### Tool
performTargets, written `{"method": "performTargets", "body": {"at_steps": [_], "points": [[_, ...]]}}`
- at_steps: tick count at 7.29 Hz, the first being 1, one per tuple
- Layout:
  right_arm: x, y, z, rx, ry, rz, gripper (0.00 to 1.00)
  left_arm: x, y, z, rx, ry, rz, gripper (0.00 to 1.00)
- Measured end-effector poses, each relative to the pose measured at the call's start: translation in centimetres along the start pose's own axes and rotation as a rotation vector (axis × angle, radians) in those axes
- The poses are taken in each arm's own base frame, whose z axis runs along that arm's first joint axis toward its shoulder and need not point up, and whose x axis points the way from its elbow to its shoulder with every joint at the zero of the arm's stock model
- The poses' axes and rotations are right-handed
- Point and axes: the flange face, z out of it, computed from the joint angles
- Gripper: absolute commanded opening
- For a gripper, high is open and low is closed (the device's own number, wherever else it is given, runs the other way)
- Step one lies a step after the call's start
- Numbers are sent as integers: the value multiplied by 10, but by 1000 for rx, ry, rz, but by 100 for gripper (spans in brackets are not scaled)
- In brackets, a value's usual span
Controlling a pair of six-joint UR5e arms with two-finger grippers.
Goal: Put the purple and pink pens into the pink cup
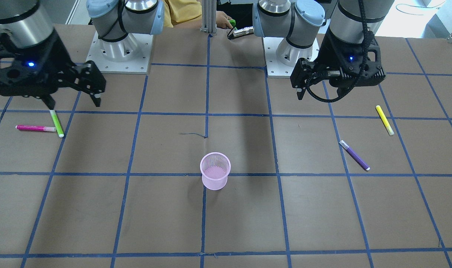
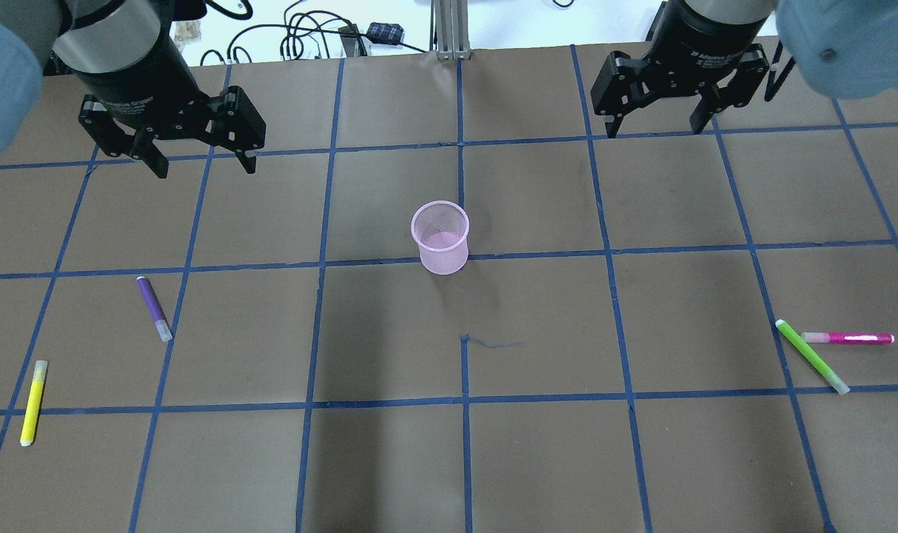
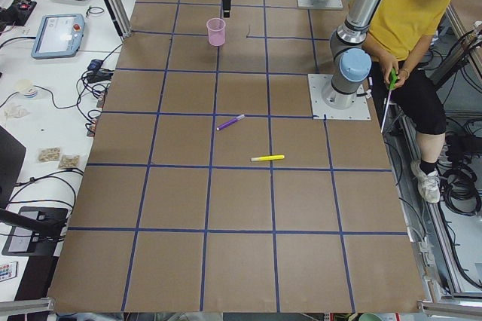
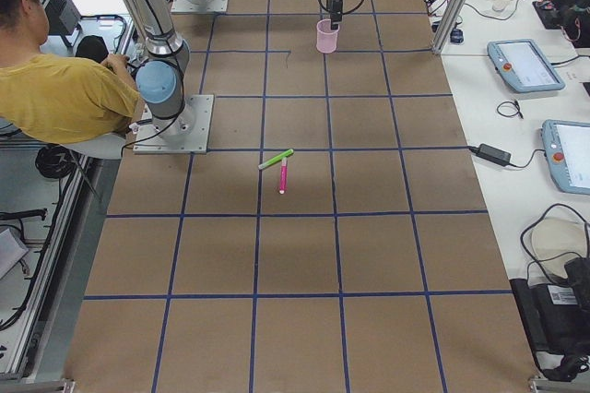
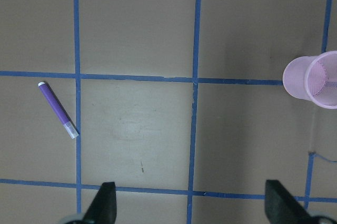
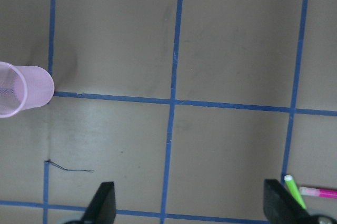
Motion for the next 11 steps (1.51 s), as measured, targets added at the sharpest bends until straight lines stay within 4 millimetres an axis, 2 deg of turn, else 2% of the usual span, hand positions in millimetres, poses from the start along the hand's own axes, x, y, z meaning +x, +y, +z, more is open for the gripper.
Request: {"method": "performTargets", "body": {"at_steps": [1, 3, 4, 5, 6, 8, 9, 11], "points": [[48, 11, -6, -21, 0, -100, 96, -3, -1, 3, -7, -2, -6, 100], [155, 40, -8, -49, -20, -315, 96, -22, -6, 16, -41, -4, -40, 100], [206, 58, -5, -51, -35, -433, 96, -40, -11, 27, -66, -1, -72, 100], [254, 80, 5, -51, -56, -558, 96, -69, -16, 42, -99, 7, -121, 100], [295, 103, 24, -52, -96, -676, 96, -102, -20, 65, -143, 17, -182, 100], [349, 135, 86, 6, -191, -923, 96, -176, -27, 122, -253, 43, -295, 100], [368, 146, 124, 52, -214, -1057, 96, -205, -34, 155, -300, 54, -340, 100], [394, 163, 202, 224, -222, -1284, 96, -242, -56, 215, -343, 66, -401, 100]]}}
